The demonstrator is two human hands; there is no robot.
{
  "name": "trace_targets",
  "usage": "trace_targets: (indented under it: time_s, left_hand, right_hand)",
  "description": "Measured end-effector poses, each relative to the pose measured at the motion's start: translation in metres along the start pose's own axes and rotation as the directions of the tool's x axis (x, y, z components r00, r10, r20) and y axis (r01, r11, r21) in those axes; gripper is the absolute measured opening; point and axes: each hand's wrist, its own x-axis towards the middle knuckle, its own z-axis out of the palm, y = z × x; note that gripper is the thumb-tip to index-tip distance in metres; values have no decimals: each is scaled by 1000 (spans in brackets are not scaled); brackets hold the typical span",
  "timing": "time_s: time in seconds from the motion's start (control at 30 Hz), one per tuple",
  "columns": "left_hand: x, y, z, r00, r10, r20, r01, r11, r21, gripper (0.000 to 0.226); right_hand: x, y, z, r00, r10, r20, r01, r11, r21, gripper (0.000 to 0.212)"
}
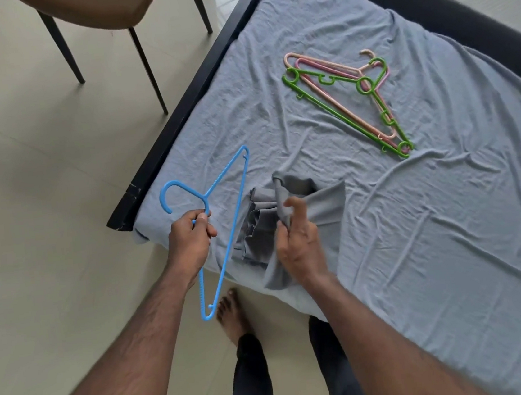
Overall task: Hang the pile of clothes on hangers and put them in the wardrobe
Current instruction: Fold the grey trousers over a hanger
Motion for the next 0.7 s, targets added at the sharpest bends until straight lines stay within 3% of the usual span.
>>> trace_targets:
  time_s: [0.13,0.3,0.4,0.53,0.63,0.7]
  left_hand:
    - [3,6,-6,999,18,-43,-19,999,-41,23]
    - [-3,15,-19,994,109,-25,-108,994,29,21]
    - [-5,12,-29,989,143,-26,-139,983,121,19]
    - [-2,4,-37,998,60,-4,-60,997,47,18]
    - [-3,1,-31,999,-6,32,8,999,-48,18]
    - [-9,4,-20,997,-8,82,17,994,-105,14]
  right_hand:
    - [0,-37,42,996,26,83,-35,994,102,37]
    - [21,-67,98,927,267,262,-316,933,169,18]
    - [32,-79,121,890,250,380,-328,932,153,26]
    - [32,-79,119,774,157,614,-450,817,359,31]
    - [24,-71,107,815,219,537,-485,764,425,36]
    - [16,-66,96,823,273,499,-536,663,522,30]
